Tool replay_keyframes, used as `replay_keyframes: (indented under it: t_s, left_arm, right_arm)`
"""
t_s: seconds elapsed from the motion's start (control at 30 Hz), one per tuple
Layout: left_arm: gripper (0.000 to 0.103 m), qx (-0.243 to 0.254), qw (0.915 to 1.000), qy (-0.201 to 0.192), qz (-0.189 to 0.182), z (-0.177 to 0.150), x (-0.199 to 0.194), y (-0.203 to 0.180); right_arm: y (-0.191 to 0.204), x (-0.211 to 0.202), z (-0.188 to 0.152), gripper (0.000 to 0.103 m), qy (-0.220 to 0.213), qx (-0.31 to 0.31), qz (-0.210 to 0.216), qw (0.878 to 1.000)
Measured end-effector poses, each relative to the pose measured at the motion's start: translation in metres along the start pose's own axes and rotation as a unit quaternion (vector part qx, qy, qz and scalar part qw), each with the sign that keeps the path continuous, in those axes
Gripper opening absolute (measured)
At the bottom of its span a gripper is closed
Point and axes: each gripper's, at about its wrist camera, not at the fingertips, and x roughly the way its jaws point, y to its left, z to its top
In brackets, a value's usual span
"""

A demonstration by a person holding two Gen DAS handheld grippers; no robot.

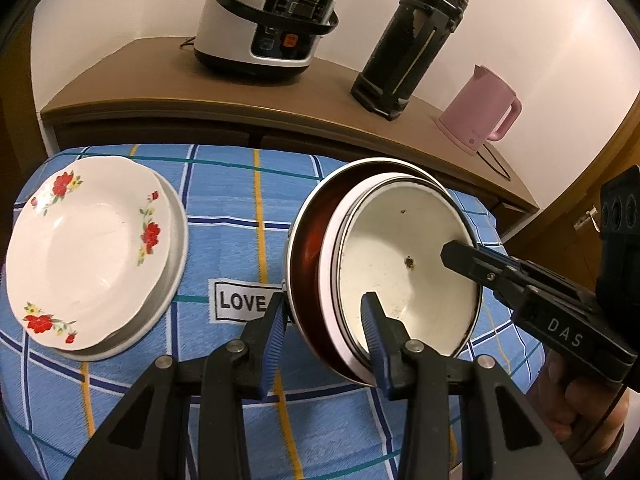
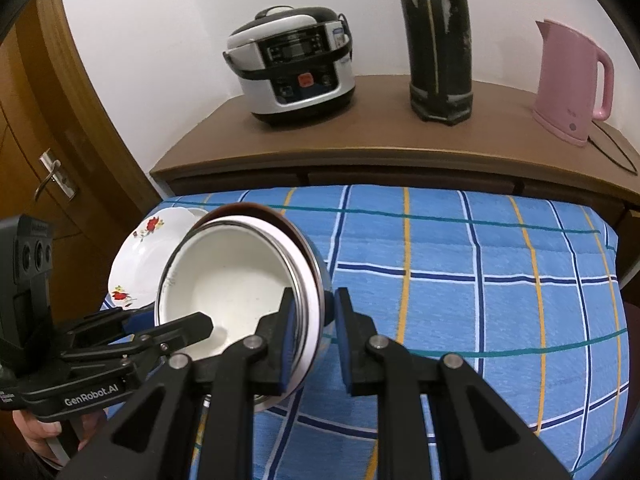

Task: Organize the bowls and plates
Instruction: 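Lift the nested bowls with the right gripper toward the red-floral plates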

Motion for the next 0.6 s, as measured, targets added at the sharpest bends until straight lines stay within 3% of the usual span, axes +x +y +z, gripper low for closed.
replay_keyframes:
  t_s: [0.6]
  left_arm:
    - [0.041,-0.018,0.9995,-0.02,0.017,-0.004,-0.029,0.027]
  right_arm:
    - [0.042,0.003,0.01,0.019,0.003,-0.04,0.009,0.999]
